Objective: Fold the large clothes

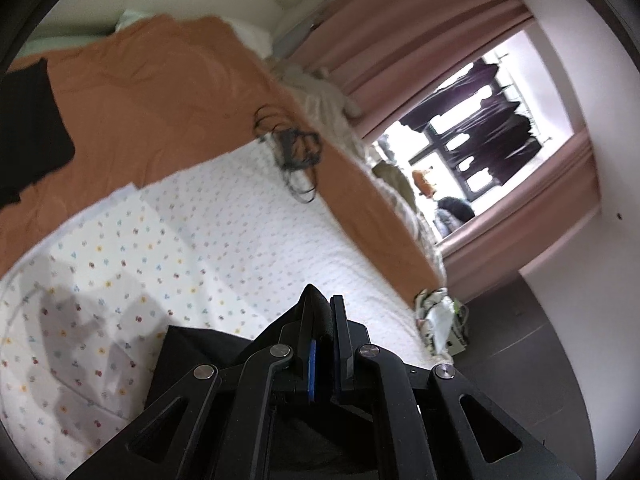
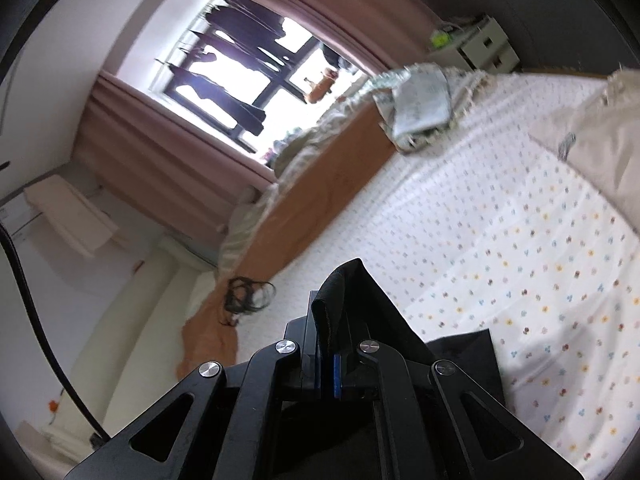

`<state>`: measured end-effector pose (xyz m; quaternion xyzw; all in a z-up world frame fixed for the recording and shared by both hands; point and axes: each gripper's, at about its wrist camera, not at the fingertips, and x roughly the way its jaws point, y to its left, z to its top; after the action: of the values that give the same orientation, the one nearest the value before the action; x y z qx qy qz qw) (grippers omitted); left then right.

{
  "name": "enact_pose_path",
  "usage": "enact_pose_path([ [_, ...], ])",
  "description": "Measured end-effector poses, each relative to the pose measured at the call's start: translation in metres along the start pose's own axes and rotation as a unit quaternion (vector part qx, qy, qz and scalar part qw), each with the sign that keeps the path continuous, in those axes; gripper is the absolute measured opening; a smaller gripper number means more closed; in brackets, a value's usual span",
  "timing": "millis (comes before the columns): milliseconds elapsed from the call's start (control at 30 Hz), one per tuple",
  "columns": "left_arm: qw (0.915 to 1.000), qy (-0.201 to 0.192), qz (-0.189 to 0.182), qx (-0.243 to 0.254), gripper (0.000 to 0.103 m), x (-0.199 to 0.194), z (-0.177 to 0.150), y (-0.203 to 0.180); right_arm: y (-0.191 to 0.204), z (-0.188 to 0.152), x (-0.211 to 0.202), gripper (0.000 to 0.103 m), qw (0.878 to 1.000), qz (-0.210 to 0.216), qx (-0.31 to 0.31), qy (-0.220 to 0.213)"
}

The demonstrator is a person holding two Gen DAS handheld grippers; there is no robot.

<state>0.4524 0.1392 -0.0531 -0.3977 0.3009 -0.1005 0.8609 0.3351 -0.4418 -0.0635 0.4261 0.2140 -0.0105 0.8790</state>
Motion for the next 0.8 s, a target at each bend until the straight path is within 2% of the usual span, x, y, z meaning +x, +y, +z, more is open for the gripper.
enact_pose_path([
  [133, 0.9996, 0.021, 0.019, 0.005, 0.006, 0.029, -0.004, 0.013, -0.023, -0.009, 0.028, 0.005, 1.0, -0.021, 0.01, 0.016],
  [167, 0.999, 0.03, 0.034, 0.007, 0.008, 0.037, -0.005, 0.016, -0.025, -0.011, 0.033, 0.006, 0.999, -0.027, 0.006, 0.019],
  [200, 0.9984, 0.038, 0.042, 0.005, 0.012, 0.042, -0.006, 0.017, -0.027, -0.012, 0.036, 0.008, 0.999, -0.041, 0.004, 0.02],
  [233, 0.9978, 0.045, 0.049, 0.002, 0.025, 0.047, -0.006, 0.019, -0.028, -0.013, 0.038, 0.011, 0.999, -0.051, 0.003, 0.02],
  [267, 0.9972, 0.053, 0.053, -0.005, 0.045, 0.051, -0.007, 0.023, -0.03, -0.013, 0.039, 0.03, 0.998, -0.057, 0.003, 0.02],
  [300, 0.997, 0.054, 0.054, -0.011, 0.055, 0.053, -0.008, 0.026, -0.032, -0.013, 0.039, 0.058, 0.998, -0.059, 0.005, 0.019],
  [333, 0.9974, 0.048, 0.05, -0.018, 0.067, 0.051, -0.01, 0.029, -0.034, -0.012, 0.037, 0.068, 0.998, -0.06, 0.01, 0.013],
  [367, 0.9979, 0.04, 0.046, -0.022, 0.068, 0.049, -0.012, 0.031, -0.035, -0.012, 0.032, 0.073, 0.998, -0.06, 0.013, 0.001],
  [467, 0.9975, 0.043, 0.053, -0.021, 0.068, 0.045, -0.016, 0.033, -0.038, -0.013, 0.024, 0.073, 0.998, -0.066, 0.01, -0.004],
  [800, 0.9967, 0.049, 0.064, -0.017, 0.068, 0.01, -0.031, 0.044, -0.041, -0.031, -0.004, 0.073, 0.995, -0.098, 0.013, 0.027],
])
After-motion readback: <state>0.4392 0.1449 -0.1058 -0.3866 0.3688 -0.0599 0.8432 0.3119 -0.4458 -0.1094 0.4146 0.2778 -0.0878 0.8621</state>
